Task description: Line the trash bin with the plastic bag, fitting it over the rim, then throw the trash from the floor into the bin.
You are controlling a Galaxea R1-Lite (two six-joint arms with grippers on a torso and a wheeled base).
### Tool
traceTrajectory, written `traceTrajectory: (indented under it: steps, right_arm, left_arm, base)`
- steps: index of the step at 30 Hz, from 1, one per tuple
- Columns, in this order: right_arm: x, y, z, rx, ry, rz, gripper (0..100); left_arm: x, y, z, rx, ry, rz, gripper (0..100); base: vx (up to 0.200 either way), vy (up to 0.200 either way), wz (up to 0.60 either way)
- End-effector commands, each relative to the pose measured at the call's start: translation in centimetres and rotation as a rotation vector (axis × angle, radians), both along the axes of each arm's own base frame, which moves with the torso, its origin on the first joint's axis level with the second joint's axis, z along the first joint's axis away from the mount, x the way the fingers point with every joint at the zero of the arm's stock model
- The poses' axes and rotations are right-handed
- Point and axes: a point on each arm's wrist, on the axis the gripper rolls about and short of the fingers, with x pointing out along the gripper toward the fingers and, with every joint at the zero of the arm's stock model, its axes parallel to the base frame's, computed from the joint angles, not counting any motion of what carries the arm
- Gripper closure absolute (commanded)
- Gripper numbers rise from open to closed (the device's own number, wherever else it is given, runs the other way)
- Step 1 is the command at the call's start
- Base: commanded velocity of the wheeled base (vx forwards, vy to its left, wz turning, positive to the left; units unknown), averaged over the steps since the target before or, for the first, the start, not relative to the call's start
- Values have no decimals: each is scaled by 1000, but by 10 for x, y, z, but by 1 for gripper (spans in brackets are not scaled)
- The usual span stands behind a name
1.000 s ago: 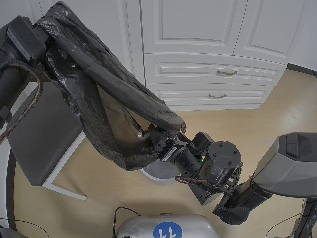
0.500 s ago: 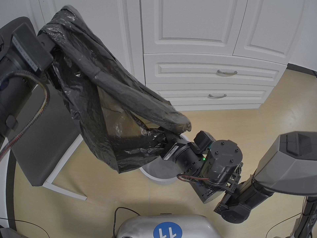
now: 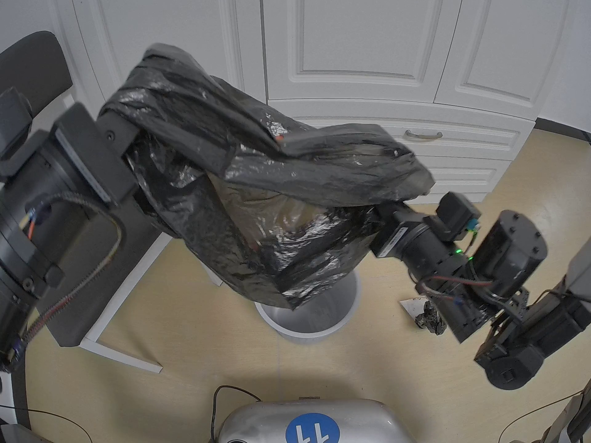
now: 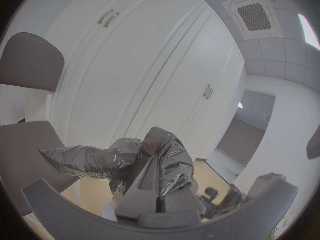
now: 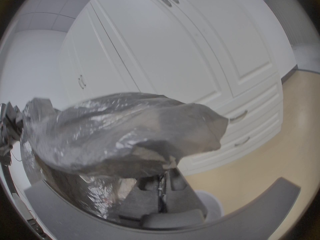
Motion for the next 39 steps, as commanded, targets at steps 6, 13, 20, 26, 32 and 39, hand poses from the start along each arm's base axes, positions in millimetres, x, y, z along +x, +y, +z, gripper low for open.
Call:
traceTrajectory:
  steps: [6,13,20,26,32,39]
  right_arm:
    - [-47,-56,59,-50,-27,-41,100]
    - [-55,-64,60,-120,51,-49,100]
    - [-49,-65,51,-170,115,-98,100]
    - [-45,-67,50,-194,144,-122,100]
    - [-41,-66,43,-215,168,-125,100]
    - [-57,-62,24,-324,192,-62,100]
  left_arm:
    - [19,-27,-57,198,132,-85,100]
    - [22,-33,-73,252,173,-95,100]
    - [29,-45,-107,361,258,-103,100]
    - [42,-51,-119,377,302,-79,100]
    - [45,-49,-117,357,297,-77,100]
    - [44,-50,-115,316,264,-112,100]
  base:
    - [0,0,0]
    - [0,0,0]
    - [0,0,0]
    - [0,0,0]
    - [0,0,0]
    - [0,0,0]
